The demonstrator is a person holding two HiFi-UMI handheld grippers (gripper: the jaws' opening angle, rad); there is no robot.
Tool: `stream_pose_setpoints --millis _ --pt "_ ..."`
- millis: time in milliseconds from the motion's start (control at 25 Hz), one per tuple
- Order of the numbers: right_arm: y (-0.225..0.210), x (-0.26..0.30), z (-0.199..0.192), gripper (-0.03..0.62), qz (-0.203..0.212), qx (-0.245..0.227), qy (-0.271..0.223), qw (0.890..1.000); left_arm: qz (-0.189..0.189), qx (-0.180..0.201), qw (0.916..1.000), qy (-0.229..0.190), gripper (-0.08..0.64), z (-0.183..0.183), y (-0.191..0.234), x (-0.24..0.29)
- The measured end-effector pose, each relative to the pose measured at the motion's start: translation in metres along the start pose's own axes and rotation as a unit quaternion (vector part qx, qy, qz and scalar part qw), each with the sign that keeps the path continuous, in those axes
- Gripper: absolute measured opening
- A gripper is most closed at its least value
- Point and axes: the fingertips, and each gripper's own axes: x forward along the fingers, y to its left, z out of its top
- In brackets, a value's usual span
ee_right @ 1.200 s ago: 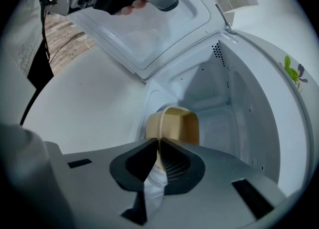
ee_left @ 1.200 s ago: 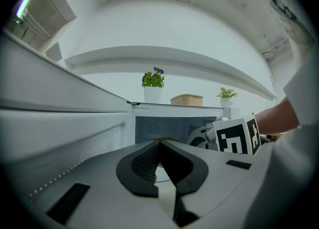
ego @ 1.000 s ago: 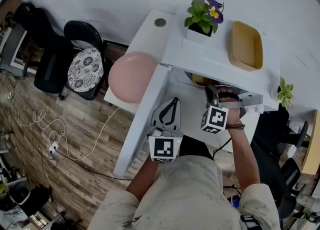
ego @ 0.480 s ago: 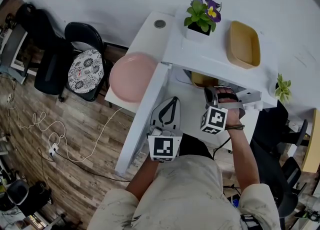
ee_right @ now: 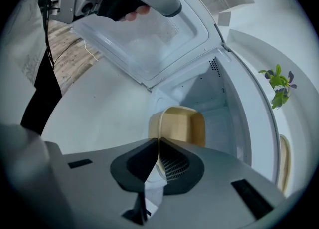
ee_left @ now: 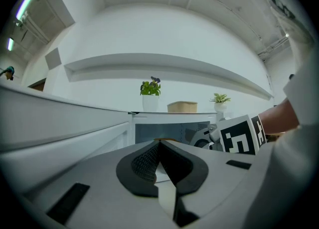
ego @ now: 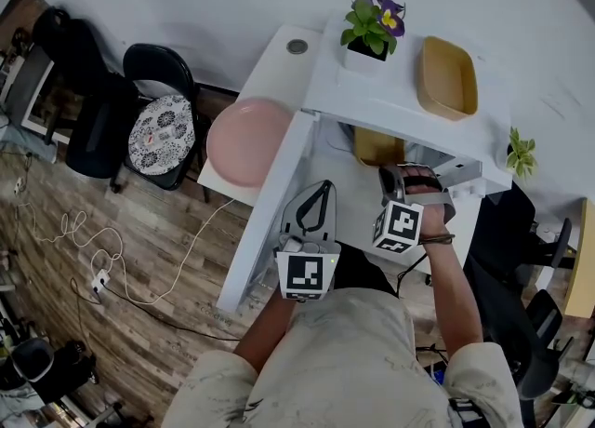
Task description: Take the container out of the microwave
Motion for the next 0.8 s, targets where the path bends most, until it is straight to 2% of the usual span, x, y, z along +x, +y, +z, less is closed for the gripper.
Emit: stream_pose_setpoints --millis 360,800 --pt "0.012 -0.015 -0.004 0.029 -0.012 -0.007 0.004 1.000 -0.004 0.007 1.0000 -0.005 0.008 0.004 -0.012 -0.013" --pt "0.028 -0.036 0.002 0.029 -0.005 -0.001 -0.003 1.000 -0.002 0.011 0.9999 -0.011 0.008 0.007 -0.023 -0.030"
